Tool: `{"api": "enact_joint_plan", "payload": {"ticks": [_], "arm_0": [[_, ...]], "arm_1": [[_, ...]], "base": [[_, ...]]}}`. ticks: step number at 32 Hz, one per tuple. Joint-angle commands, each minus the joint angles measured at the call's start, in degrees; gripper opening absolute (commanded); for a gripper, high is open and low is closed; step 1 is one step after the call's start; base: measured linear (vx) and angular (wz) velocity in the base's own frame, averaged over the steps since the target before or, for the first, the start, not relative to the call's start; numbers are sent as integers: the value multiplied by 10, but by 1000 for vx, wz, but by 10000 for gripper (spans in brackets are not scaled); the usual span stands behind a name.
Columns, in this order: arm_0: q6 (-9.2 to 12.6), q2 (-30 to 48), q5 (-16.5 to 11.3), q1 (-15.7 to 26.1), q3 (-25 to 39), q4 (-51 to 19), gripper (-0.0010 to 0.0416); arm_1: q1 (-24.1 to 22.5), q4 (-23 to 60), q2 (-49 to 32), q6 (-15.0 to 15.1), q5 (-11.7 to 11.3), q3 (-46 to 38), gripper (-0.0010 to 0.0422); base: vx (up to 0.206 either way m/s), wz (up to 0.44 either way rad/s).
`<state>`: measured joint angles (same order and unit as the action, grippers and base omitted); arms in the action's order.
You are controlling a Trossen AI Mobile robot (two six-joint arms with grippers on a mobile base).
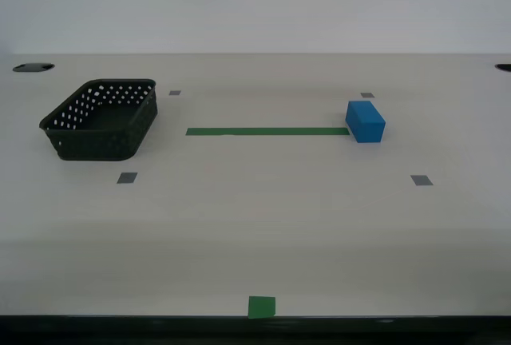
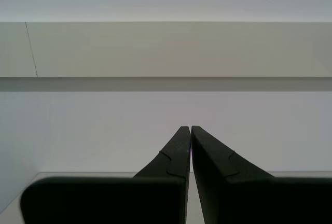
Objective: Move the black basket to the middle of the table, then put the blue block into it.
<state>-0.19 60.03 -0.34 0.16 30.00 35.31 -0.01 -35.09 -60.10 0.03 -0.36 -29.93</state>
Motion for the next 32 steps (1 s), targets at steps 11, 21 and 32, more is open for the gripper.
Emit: {"api": "enact_joint_plan", "payload": {"ticks": [11, 21, 32], "arm_0": [[1, 0, 0, 0, 0, 2, 1], [1, 0, 0, 0, 0, 2, 1], [1, 0, 0, 0, 0, 2, 1]], "arm_1": [[0, -2, 0, 0, -1, 0, 0], [0, -2, 0, 0, -1, 0, 0], [0, -2, 0, 0, -1, 0, 0]], "base": [[0, 0], [0, 0], [0, 0]]}}
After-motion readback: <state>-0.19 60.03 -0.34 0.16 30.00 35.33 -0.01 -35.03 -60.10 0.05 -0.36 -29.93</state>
